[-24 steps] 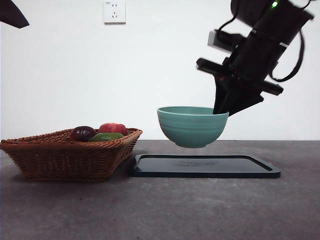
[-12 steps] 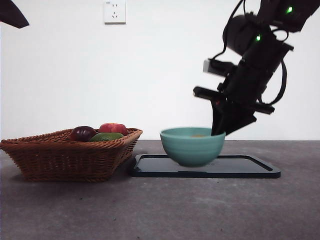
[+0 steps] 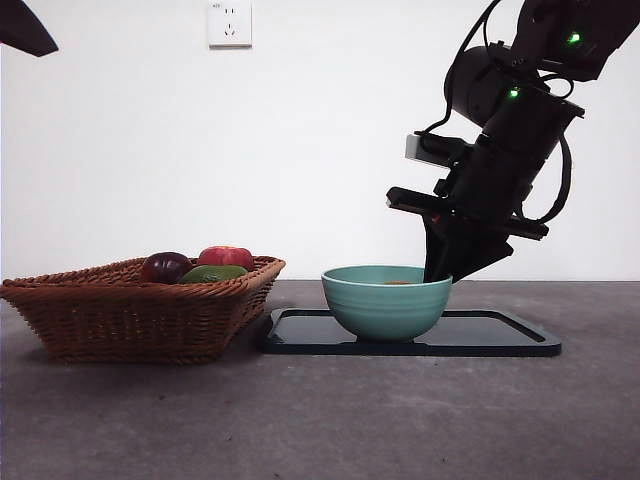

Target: Pick up the wifruite, put it on the bowl, pick up the plate, put it on desk

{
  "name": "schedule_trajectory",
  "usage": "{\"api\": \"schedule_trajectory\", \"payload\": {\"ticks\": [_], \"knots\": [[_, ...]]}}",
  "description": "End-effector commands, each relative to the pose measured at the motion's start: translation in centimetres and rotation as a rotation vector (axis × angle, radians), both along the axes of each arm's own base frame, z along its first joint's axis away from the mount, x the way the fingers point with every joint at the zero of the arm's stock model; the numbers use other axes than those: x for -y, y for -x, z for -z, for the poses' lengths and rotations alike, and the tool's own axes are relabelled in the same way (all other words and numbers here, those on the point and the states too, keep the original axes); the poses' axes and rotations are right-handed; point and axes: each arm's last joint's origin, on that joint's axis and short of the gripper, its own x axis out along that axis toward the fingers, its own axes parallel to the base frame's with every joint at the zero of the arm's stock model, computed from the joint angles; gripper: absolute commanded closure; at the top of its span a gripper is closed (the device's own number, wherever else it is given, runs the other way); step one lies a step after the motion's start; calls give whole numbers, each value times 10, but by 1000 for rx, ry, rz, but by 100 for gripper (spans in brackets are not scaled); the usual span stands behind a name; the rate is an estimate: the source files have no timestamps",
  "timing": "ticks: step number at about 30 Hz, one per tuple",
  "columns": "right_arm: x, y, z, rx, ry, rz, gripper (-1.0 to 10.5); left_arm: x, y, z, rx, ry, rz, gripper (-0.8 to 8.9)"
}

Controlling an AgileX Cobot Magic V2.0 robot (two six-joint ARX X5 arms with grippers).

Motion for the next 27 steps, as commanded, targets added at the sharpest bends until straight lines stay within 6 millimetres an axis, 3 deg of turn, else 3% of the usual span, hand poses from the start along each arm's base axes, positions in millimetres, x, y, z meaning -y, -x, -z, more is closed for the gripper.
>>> {"api": "schedule_trajectory", "payload": {"ticks": [1,8,14,22,27], "knots": [[-4,-5,-2,22,-3,-14,928,1,0,-3,11,10,16,439],[-4,-5,-2,21,-7,-7,783,1,0,-3,11,10,16,439],[-3,-4,-8,37,-1,6,774,1,0,-3,11,10,16,439],[6,16,-58,147,-14,25,774,2,-1,-3,15,12,16,439],[17,48,-99,169,-65,-10,774,2,-1,-3,16,12,17,439]]}}
